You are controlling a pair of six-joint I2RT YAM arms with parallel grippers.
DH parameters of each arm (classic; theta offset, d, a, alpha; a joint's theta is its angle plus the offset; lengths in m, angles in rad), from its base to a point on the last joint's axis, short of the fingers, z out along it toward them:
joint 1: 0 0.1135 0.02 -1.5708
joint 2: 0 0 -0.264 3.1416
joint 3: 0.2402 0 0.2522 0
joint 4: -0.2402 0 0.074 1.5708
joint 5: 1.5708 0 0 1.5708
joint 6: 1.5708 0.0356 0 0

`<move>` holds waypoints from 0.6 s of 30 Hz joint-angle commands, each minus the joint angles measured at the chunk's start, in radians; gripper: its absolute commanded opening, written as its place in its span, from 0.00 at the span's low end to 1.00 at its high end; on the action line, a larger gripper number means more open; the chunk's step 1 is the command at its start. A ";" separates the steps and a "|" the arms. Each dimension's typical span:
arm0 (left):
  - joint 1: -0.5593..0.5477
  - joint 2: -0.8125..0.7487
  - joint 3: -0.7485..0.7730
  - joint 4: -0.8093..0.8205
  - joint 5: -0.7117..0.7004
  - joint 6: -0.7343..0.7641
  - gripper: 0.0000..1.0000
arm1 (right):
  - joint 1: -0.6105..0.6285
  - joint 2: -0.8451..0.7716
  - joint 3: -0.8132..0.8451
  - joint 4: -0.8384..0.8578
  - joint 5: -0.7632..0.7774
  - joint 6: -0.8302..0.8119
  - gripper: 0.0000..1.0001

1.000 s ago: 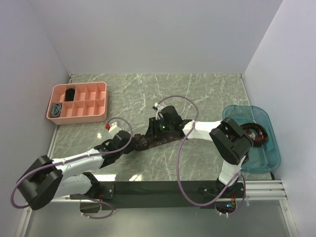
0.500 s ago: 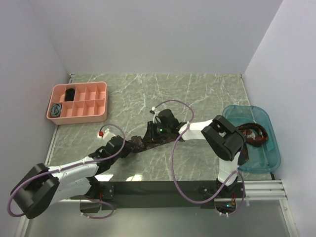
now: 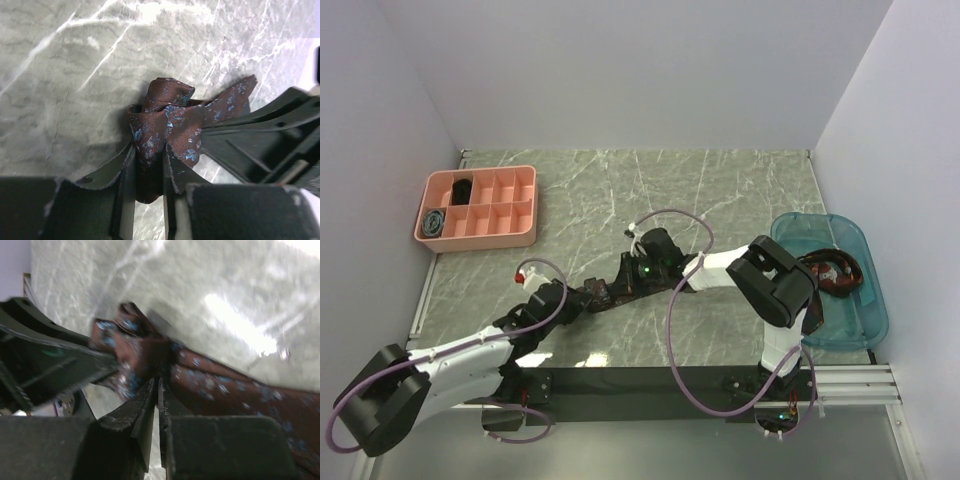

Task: Roll the ties
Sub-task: Roll the tie

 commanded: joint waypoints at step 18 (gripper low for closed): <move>0.013 -0.021 0.130 -0.319 -0.013 0.134 0.01 | 0.002 -0.178 -0.065 -0.071 0.185 -0.021 0.35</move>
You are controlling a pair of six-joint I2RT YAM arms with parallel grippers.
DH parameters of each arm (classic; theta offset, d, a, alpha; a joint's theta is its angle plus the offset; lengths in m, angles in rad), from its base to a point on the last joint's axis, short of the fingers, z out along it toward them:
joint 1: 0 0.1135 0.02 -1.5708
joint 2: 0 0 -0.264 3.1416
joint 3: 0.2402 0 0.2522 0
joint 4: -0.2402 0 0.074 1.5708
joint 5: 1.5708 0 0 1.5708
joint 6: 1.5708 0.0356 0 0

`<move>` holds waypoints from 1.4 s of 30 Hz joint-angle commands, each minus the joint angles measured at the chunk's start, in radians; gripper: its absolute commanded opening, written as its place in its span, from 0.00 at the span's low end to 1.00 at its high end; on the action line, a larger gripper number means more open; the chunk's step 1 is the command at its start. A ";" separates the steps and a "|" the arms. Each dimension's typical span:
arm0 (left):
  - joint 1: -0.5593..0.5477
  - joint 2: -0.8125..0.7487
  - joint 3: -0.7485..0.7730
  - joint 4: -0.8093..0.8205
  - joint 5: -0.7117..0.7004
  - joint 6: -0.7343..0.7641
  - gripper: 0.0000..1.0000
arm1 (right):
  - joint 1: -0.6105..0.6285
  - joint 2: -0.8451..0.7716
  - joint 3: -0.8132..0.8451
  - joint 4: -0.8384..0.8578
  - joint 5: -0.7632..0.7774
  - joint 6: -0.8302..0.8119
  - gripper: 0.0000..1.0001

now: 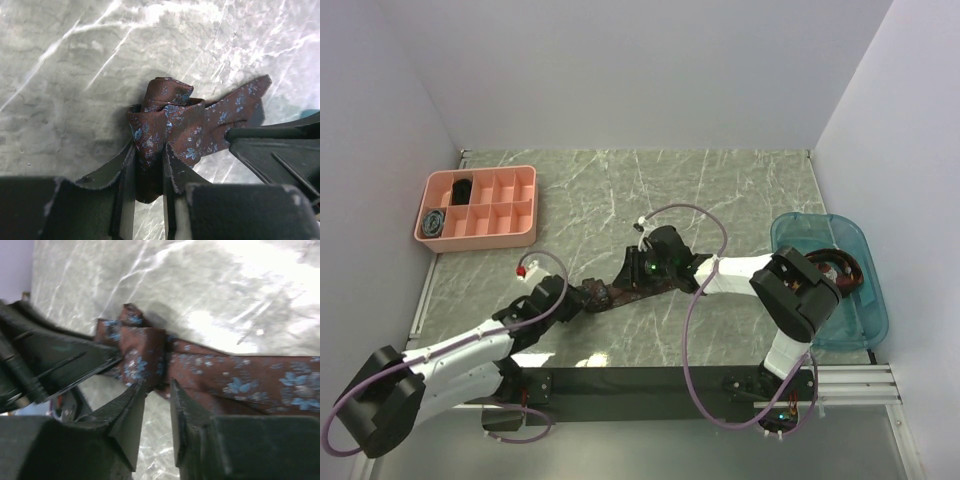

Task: Roll the ties
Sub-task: Roll the tie

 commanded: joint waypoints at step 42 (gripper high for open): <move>-0.150 0.428 0.656 -0.682 -0.239 0.313 0.01 | 0.096 0.242 0.039 0.257 -0.023 0.284 0.14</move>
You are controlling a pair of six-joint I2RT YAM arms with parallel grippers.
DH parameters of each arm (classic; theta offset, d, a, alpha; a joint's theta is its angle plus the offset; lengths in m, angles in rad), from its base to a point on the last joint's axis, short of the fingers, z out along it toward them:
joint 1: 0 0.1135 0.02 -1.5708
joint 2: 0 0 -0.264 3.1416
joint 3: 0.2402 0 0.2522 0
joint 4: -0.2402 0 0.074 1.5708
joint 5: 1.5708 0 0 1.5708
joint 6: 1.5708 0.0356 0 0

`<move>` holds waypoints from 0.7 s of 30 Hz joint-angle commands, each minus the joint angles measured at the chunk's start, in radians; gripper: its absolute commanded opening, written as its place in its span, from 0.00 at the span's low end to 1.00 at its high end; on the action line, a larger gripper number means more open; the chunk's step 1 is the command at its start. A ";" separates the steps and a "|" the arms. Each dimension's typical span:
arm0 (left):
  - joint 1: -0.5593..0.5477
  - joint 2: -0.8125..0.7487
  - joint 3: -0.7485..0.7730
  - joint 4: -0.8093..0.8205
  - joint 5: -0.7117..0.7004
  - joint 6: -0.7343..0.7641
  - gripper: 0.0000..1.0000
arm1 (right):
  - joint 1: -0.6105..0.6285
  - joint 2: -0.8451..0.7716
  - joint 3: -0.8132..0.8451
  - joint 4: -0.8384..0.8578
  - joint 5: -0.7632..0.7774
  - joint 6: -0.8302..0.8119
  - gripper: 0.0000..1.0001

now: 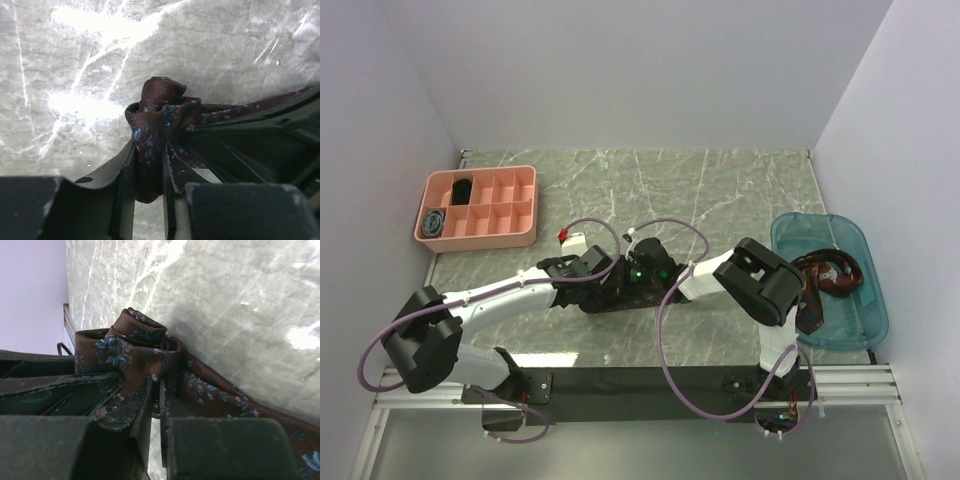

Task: Roll the ties
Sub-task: Roll the tie

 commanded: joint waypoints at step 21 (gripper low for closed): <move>-0.115 0.099 0.093 -0.033 -0.069 -0.001 0.01 | -0.064 -0.235 -0.209 -0.091 0.086 -0.028 0.35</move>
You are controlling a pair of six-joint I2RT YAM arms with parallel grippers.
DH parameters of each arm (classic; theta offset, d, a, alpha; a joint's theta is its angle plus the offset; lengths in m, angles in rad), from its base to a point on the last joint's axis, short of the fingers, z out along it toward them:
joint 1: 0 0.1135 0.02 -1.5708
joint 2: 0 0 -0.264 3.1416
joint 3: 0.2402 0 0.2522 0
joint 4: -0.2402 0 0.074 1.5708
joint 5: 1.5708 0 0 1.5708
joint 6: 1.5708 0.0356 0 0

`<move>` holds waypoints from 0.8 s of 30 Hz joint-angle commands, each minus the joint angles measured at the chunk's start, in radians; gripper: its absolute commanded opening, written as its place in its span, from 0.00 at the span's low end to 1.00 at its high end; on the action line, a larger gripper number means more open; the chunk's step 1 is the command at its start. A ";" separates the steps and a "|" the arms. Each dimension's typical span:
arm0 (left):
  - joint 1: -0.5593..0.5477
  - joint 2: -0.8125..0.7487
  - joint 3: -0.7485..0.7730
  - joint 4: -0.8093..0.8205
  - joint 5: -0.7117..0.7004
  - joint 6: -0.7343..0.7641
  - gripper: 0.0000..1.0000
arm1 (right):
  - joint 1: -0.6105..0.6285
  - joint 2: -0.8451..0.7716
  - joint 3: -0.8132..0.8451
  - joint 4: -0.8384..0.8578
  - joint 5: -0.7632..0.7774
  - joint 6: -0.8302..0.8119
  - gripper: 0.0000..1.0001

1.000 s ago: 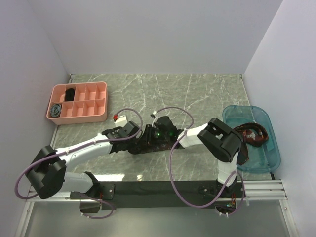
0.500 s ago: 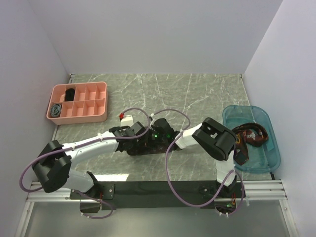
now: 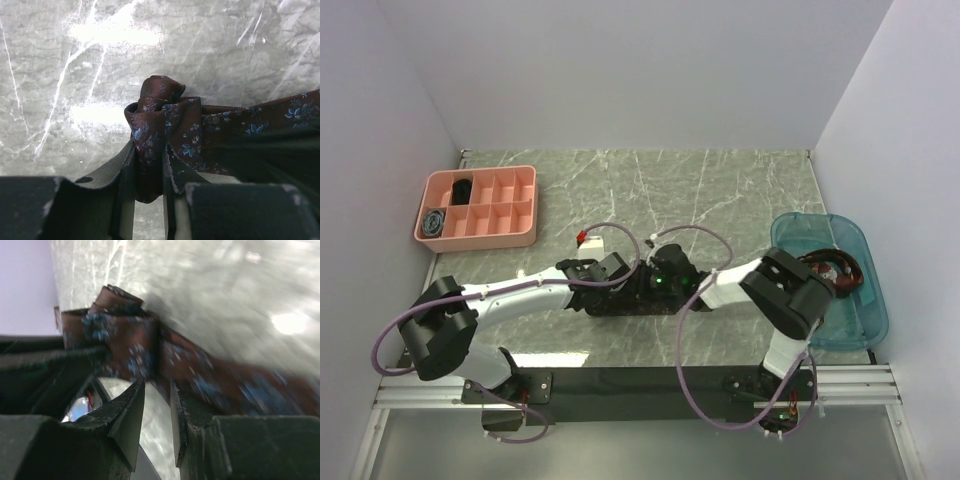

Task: Roll the ties
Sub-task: Roll the tie

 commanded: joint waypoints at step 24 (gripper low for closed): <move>0.151 0.091 0.143 0.061 -0.010 0.144 0.01 | -0.224 0.060 0.216 -0.463 0.211 -0.079 0.32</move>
